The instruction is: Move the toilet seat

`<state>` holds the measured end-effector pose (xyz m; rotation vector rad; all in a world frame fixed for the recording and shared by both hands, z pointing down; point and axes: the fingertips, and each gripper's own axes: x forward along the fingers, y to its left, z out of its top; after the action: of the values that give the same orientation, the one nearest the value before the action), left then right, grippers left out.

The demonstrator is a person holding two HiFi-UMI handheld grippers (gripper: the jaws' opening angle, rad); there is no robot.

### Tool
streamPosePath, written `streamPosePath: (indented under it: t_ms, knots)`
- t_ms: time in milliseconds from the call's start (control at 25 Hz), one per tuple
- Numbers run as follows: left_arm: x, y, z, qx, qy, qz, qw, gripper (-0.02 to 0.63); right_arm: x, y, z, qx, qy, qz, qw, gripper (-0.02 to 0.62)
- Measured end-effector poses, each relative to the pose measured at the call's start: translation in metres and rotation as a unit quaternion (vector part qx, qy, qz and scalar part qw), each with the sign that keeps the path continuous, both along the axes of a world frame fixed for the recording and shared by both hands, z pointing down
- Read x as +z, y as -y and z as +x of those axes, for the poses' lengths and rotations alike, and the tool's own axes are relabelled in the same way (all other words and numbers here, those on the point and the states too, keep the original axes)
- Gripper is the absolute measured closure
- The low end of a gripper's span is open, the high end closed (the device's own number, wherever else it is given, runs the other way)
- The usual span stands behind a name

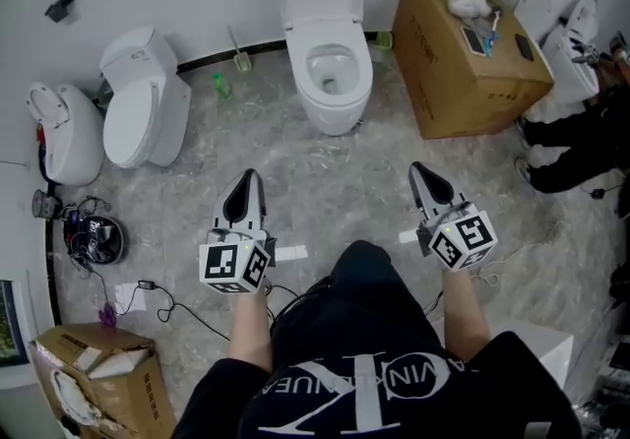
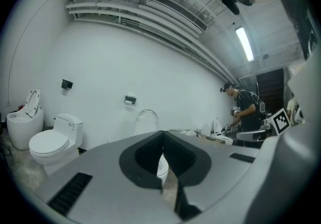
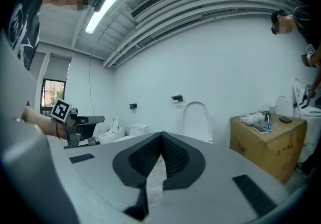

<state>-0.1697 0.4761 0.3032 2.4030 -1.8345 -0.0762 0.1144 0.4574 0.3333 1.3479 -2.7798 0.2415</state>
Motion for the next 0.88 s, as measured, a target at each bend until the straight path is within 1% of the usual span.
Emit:
streamPosePath:
  t_ms: [200, 240, 280, 320, 360, 440, 600, 720, 880]
  knots:
    - [0.008, 0.01, 0.003, 0.001, -0.007, -0.006, 1.0, 0.603, 0.013, 0.011, 0.008, 0.016, -0.002, -0.018, 1.0, 0.584]
    - [0.008, 0.015, 0.002, -0.002, -0.01, -0.005, 0.9999, 0.603, 0.014, 0.016, 0.009, 0.016, -0.004, -0.019, 1.0, 0.572]
    - [0.009, 0.02, 0.0, -0.006, -0.011, -0.004, 0.9999, 0.587, 0.015, 0.021, 0.009, 0.015, -0.003, -0.02, 1.0, 0.533]
    - [0.01, 0.026, -0.002, -0.01, -0.013, -0.002, 0.9999, 0.56, 0.016, 0.028, 0.009, 0.014, -0.002, -0.021, 1.0, 0.508]
    - [0.01, 0.034, -0.003, -0.013, -0.014, -0.001, 0.9998, 0.536, 0.017, 0.036, 0.009, 0.013, 0.0, -0.021, 1.0, 0.497]
    - [0.01, 0.051, -0.002, -0.012, -0.014, 0.0, 0.9998, 0.507, 0.019, 0.054, 0.009, 0.011, 0.003, -0.022, 1.0, 0.475]
    - [0.012, 0.093, 0.001, -0.008, -0.012, -0.008, 0.9999, 0.485, 0.022, 0.1, 0.004, -0.003, 0.002, -0.026, 1.0, 0.456]
    - [0.018, 0.13, 0.008, -0.005, -0.011, -0.022, 0.9997, 0.476, 0.024, 0.139, 0.002, -0.012, 0.004, -0.036, 0.999, 0.448]
    - [0.033, 0.175, 0.018, -0.005, -0.02, -0.047, 0.9987, 0.473, 0.035, 0.187, 0.002, -0.025, -0.002, -0.057, 0.998, 0.445]
